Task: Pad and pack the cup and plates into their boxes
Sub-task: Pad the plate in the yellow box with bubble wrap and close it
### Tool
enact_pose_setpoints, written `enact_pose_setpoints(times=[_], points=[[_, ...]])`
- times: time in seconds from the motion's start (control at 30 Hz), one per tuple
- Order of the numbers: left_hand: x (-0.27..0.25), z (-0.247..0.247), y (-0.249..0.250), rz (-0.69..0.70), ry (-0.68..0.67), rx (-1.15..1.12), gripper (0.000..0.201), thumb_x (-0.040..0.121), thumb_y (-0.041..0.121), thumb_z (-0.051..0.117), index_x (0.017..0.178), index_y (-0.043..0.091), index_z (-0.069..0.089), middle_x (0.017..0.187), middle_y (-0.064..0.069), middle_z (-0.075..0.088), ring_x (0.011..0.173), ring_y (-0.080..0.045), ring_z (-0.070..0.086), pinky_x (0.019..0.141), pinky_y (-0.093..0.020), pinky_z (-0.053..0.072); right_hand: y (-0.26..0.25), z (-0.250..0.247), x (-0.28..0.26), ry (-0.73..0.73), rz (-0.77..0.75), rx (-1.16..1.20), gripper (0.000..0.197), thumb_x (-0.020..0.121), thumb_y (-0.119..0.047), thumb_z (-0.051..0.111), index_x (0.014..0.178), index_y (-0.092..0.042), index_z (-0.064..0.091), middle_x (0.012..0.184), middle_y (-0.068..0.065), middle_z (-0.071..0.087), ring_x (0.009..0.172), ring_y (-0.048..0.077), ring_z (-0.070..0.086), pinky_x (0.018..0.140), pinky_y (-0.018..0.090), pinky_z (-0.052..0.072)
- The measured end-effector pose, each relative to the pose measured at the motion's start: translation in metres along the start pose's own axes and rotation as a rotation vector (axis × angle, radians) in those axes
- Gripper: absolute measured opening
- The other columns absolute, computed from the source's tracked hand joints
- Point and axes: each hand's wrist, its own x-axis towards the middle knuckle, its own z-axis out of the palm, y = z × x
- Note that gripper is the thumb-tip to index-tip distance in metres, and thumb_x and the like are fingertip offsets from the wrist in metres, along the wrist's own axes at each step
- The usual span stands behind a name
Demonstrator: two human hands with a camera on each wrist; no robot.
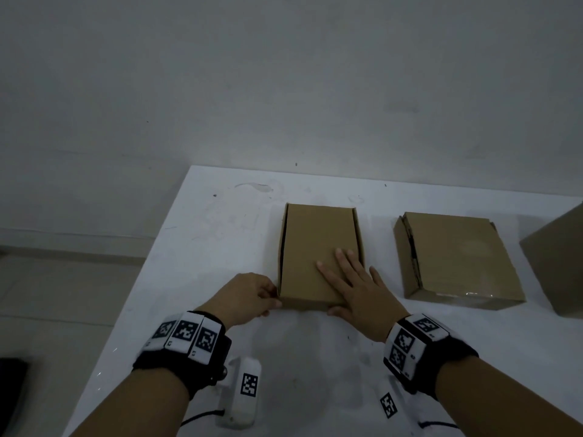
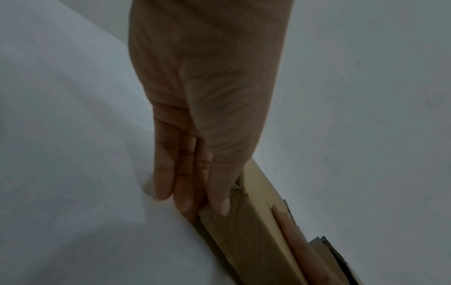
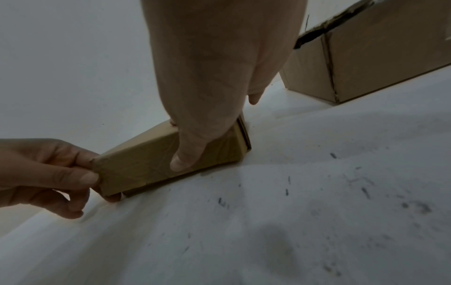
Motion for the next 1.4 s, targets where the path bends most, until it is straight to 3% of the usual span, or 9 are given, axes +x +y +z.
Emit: enact_pose_setpoints(times=[0.17,0.43,0.73,0.83,0.9,1.0,1.17,1.3,1.4], points=[[-0.003,0.003,-0.002,-0.04,-0.126,-0.057,0.014,0.082,0.029,0.071,0.086,0.016,0.067,0.086,-0.004,0.073,0.075,-0.013,0.067,0.075,-0.023,0.057,0.0,-0.001,-0.001,-0.008,-0.001,0.008,0.081,0.09,-0.062,0.034,0.139,-0.044,-0.027,0.152,-0.002,-0.034,0.141,0.02,-0.028,0.116,0.05,0.001],[-0.002,0.007,0.003,-0.092,-0.33,-0.126,0.022,0.089,0.023,0.062,0.105,0.008,0.066,0.092,-0.003,0.071,0.082,-0.015,0.065,0.085,-0.029,0.055,0.0,0.0,-0.001,-0.003,-0.001,0.013,0.081,0.088,-0.064,0.033,0.137,-0.045,-0.028,0.152,-0.002,-0.033,0.141,0.019,-0.028,0.116,0.051,0.002],[0.002,0.001,-0.001,0.07,-0.037,0.312,0.016,0.081,0.036,0.068,0.085,0.021,0.064,0.081,0.007,0.065,0.071,-0.004,0.059,0.06,-0.01,0.042,0.001,0.001,-0.001,-0.008,0.0,0.015,0.08,0.09,-0.062,0.034,0.139,-0.044,-0.027,0.152,-0.001,-0.033,0.141,0.021,-0.028,0.116,0.051,0.002],[0.004,0.001,0.0,0.115,0.089,0.331,0.047,0.074,0.038,0.074,0.115,0.024,0.054,0.11,0.008,0.062,0.086,-0.011,0.06,0.074,-0.02,0.047,0.001,-0.001,-0.001,-0.002,-0.006,0.027,0.083,0.089,-0.062,0.037,0.139,-0.043,-0.027,0.152,-0.001,-0.033,0.141,0.021,-0.028,0.117,0.052,0.002],[0.007,-0.001,0.001,0.195,0.091,0.288,0.09,0.07,0.037,0.078,0.143,0.033,0.026,0.131,0.021,0.038,0.1,-0.013,0.057,0.087,-0.028,0.048,0.002,-0.003,-0.002,-0.002,-0.016,0.06,0.09,0.087,-0.061,0.044,0.139,-0.043,-0.028,0.151,-0.001,-0.035,0.139,0.02,-0.03,0.116,0.05,-0.002],[0.012,0.001,-0.004,0.361,0.015,0.375,0.107,0.08,0.026,0.071,0.146,0.04,-0.012,0.152,0.022,0.002,0.116,-0.018,0.052,0.097,-0.033,0.047,0.004,0.001,-0.008,0.075,0.072,0.122,0.106,0.08,-0.064,0.053,0.14,-0.038,-0.029,0.149,0.003,-0.039,0.139,0.022,-0.032,0.113,0.046,-0.008],[0.018,0.016,-0.016,0.48,0.128,0.412,0.096,0.086,0.018,0.063,0.141,0.043,-0.011,0.155,0.019,-0.014,0.101,-0.017,0.059,0.084,-0.033,0.053,0.005,0.011,-0.01,0.147,0.176,0.284,0.109,0.084,-0.056,0.055,0.141,-0.019,-0.03,0.149,0.002,-0.035,0.145,0.017,-0.015,0.12,0.041,-0.002],[0.02,0.009,-0.013,0.429,0.036,0.148,0.091,0.083,0.018,0.068,0.144,0.043,0.005,0.159,0.005,0.012,0.128,-0.013,0.044,0.101,-0.027,0.044,0.01,0.007,-0.012,0.15,0.14,0.372,0.116,0.08,-0.055,0.062,0.139,-0.021,-0.032,0.148,-0.002,-0.037,0.146,0.015,-0.009,0.118,0.032,-0.006],[0.025,0.002,0.002,0.312,0.013,-0.093,0.081,0.085,0.019,0.067,0.146,0.037,0.018,0.157,0.015,0.008,0.14,-0.011,0.027,0.109,-0.028,0.036,0.012,0.002,-0.016,0.1,0.168,0.43,0.129,0.071,-0.063,0.067,0.139,-0.023,-0.034,0.149,-0.001,-0.038,0.145,0.018,-0.005,0.117,0.032,-0.002]])
